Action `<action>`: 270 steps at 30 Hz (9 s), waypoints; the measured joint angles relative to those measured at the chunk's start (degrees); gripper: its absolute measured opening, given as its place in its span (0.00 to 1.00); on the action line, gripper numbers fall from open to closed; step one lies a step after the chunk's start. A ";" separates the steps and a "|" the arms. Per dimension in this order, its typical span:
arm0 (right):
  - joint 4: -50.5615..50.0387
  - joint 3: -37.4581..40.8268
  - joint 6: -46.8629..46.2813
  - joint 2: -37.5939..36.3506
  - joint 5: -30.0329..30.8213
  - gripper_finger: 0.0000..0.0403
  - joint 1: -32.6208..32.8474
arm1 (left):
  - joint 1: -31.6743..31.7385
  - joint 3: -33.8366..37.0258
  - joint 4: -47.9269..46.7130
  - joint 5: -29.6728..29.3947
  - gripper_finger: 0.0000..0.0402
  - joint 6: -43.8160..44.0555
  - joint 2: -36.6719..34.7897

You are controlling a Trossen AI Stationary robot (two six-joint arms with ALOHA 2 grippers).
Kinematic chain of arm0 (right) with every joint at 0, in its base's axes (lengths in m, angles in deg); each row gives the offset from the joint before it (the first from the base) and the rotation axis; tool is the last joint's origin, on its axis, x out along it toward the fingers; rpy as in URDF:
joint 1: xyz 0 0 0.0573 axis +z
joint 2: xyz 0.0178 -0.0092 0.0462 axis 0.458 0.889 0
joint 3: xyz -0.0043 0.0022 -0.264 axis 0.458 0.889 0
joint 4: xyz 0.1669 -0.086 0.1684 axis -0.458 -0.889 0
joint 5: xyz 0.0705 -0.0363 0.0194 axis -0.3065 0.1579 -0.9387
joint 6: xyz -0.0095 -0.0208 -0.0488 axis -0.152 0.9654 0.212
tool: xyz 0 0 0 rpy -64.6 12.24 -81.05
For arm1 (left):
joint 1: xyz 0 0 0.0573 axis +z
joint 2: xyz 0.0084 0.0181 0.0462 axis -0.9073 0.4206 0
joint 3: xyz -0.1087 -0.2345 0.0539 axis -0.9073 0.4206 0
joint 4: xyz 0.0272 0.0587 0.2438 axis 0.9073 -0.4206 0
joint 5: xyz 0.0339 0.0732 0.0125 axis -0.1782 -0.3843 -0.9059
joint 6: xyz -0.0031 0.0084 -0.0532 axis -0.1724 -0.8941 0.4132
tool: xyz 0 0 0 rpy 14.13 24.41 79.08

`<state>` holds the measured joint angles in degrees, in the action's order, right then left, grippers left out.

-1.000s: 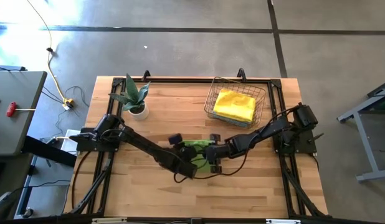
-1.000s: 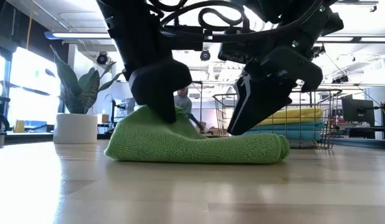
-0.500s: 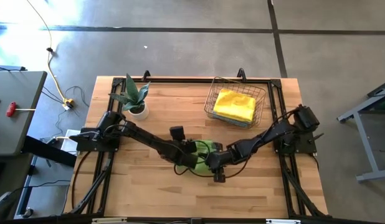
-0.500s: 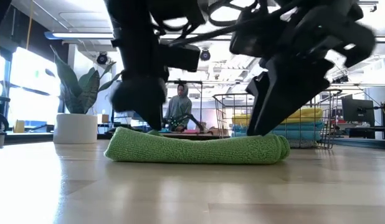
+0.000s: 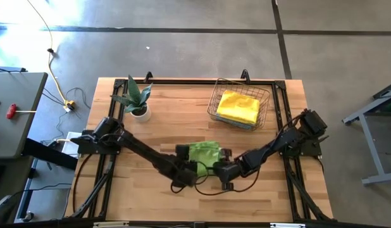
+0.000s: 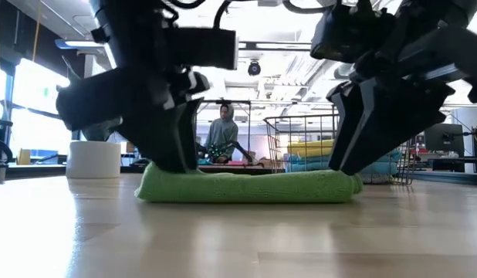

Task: Fold microfiber towels
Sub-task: Put the green microfiber towel into the wire basket

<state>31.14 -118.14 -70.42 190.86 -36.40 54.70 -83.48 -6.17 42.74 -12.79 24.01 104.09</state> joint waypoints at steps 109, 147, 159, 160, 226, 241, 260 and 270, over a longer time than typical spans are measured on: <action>1.50 -3.04 6.29 6.84 9.41 0.51 2.57 | -2.22 -3.57 11.58 3.98 0.02 -8.35 -0.44; -33.65 -3.06 10.18 -19.56 18.23 0.00 -7.11 | 11.42 -24.26 9.47 -18.33 0.02 -61.46 -0.37; -38.01 -3.06 19.64 -36.98 20.92 0.00 -21.54 | 27.38 -32.57 22.96 8.65 0.02 -78.83 -0.44; -38.12 -3.06 20.76 -37.53 20.92 0.00 -22.73 | 28.88 -32.59 23.51 12.51 0.02 -80.01 -0.44; -38.20 -2.54 29.27 -30.14 26.48 0.00 -50.08 | 44.20 -27.28 49.86 20.49 0.02 -76.30 14.67; -41.29 -2.54 26.88 -22.38 13.50 0.12 -49.88 | 43.42 -27.26 36.54 20.89 0.06 -69.17 14.67; -43.47 -2.54 26.48 -22.84 -2.78 0.29 -49.61 | 38.19 -28.81 16.83 25.85 0.32 -57.56 9.81; -44.49 -2.54 26.46 -28.55 -4.37 0.29 -47.46 | 36.40 -30.21 2.47 33.59 0.33 -47.85 8.53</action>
<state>-13.35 -120.68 -43.96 162.31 -40.77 7.24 -47.08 -36.37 45.21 20.80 -23.84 112.62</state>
